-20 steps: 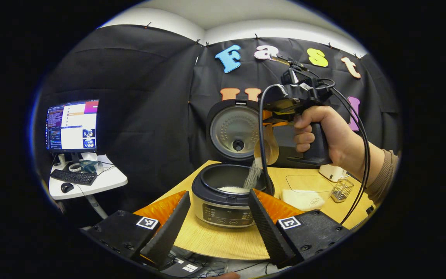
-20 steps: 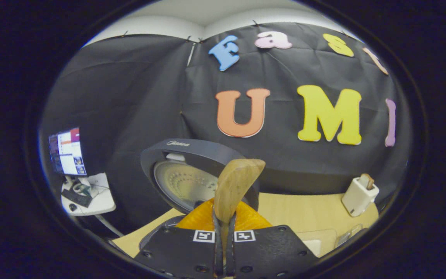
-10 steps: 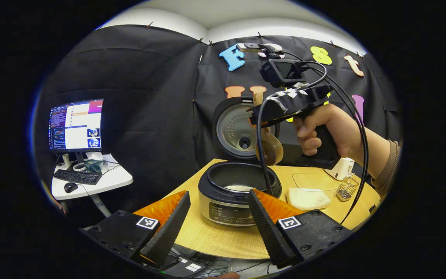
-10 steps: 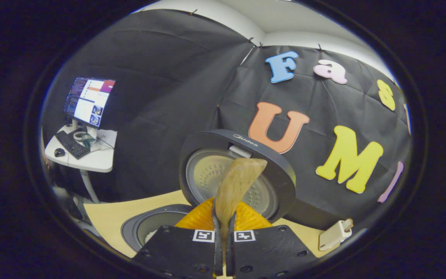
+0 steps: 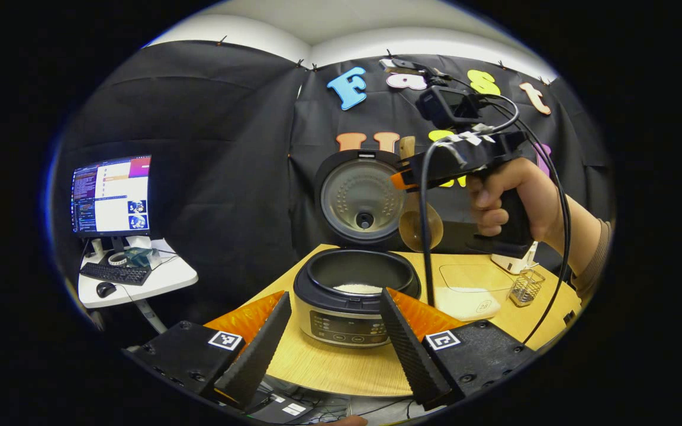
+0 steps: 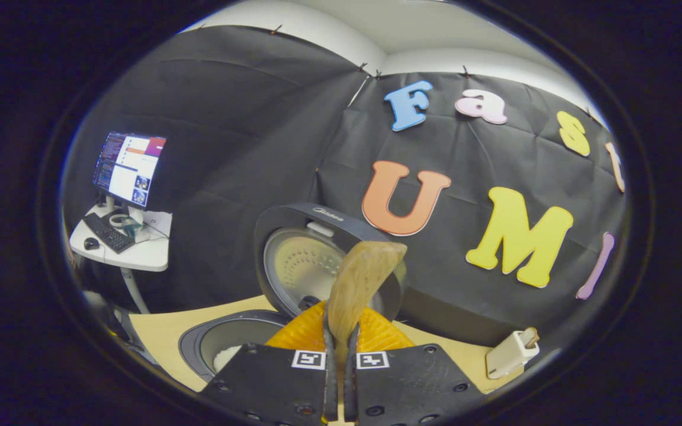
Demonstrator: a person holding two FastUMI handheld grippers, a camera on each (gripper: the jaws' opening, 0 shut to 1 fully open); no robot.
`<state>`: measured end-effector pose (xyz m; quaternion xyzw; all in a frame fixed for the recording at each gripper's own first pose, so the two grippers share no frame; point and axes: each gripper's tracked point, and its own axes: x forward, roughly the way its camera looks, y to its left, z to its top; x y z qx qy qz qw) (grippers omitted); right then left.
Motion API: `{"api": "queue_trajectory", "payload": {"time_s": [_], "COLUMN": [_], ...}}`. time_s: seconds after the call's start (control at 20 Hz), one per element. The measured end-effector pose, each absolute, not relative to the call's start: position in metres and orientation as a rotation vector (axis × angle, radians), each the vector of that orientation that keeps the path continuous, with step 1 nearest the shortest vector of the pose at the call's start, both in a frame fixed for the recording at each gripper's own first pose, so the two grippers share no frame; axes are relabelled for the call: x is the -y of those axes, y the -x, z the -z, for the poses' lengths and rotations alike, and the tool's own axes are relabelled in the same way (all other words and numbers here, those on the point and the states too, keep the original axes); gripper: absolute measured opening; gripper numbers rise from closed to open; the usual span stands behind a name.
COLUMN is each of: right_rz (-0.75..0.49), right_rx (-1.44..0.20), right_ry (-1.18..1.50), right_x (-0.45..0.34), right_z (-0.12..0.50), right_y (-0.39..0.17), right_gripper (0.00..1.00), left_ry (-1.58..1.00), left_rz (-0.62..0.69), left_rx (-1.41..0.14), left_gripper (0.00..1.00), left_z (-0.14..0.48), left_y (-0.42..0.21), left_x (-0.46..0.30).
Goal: Close the left gripper, press the button to open the rice cooker; take a wooden spoon from the chopstick holder with the right hand, scoop a spoonful of rice and pour it into the rice cooker, then put the wooden spoon back into the chopstick holder.
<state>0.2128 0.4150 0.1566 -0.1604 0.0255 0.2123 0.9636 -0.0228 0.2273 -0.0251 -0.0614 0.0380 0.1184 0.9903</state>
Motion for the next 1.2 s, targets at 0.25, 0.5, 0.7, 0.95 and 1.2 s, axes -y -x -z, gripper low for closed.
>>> {"api": "queue_trajectory", "payload": {"time_s": [0.25,0.5,0.7,0.95,1.2], "right_rz": [-0.357,-0.25,-0.149,-0.008,0.146], "right_rx": [-0.05,-0.079,-0.116,-0.164,-0.182], "right_ry": [0.238,0.148,0.083,-0.009,0.001], "right_x": [-0.351,-0.262,-0.184,-0.083,-0.002], "right_z": [-0.166,-0.161,-0.145,-0.115,-0.078], "right_y": [-0.223,-0.237,-0.25,-0.264,-0.271], "right_gripper": [0.04,0.04,0.04,0.05,0.05], "left_ry": [0.113,0.097,0.089,0.083,0.072], "left_rz": [-0.232,-0.227,-0.207,-0.172,-0.163], "left_rx": [-0.065,-0.051,-0.048,-0.051,-0.052], "left_gripper": [0.96,0.96,0.96,0.96,0.96], "left_z": [0.024,0.016,0.01,0.009,0.008], "left_y": [0.021,0.021,0.015,0.007,0.002], "left_x": [-0.224,-0.205,-0.185,-0.163,-0.15]}}
